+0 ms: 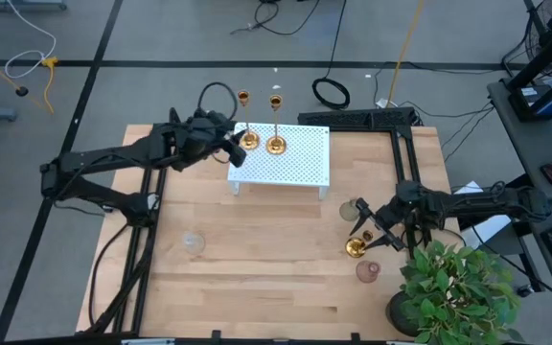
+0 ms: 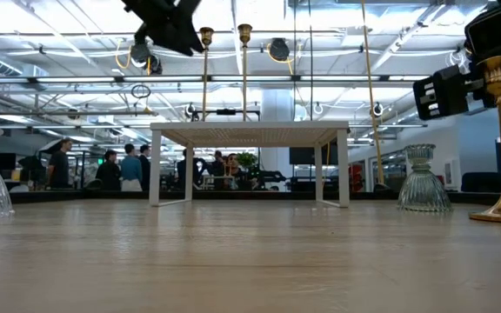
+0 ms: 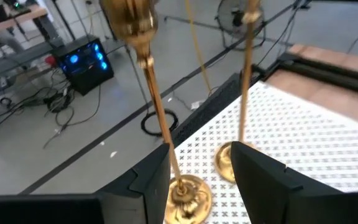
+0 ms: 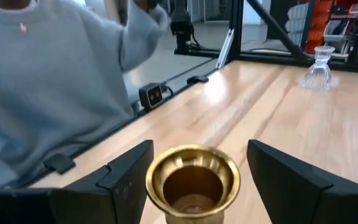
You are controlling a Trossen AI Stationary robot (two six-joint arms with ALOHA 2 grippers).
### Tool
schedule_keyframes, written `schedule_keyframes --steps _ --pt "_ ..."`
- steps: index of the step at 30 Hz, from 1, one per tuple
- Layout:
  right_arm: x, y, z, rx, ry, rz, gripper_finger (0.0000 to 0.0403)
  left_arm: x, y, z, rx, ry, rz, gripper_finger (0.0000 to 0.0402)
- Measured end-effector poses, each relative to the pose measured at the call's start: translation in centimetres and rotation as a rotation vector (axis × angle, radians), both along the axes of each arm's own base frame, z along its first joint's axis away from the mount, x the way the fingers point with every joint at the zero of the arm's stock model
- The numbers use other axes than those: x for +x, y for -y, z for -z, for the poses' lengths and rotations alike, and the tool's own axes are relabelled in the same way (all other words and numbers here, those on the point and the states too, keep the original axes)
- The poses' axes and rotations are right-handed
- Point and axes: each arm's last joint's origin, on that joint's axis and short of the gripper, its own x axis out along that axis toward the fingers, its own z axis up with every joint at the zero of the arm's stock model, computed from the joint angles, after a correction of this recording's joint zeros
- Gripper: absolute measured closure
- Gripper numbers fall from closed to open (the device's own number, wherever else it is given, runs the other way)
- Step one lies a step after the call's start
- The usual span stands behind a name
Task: Pick & Place candle stick holders
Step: Put the short gold candle holder on the shelf
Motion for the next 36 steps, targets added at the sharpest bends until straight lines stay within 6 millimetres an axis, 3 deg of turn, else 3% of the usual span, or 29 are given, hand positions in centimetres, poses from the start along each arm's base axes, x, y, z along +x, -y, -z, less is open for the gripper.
schedule_keyframes --steps 11,16,28,36 --pt "0.3 -0.7 1.4 -0.043 -0.092 -0.066 0.0169 -2.4 2.6 -2.1 0.014 0.060 0.083 0.0229" --pt "0.5 -0.8 1.7 -0.059 -0.114 -0.048 0.0218 -2.4 3.1 -2.1 0.034 0.043 0.115 0.0229" --pt "0.8 -0.6 2.1 -0.084 -0.150 0.039 0.0386 -2.3 4.8 -1.9 0.049 0.001 0.204 0.0229" --pt "1.1 -0.6 1.4 -0.058 -0.089 0.066 0.0389 -2.1 5.9 -2.0 0.060 0.005 0.254 0.0229"
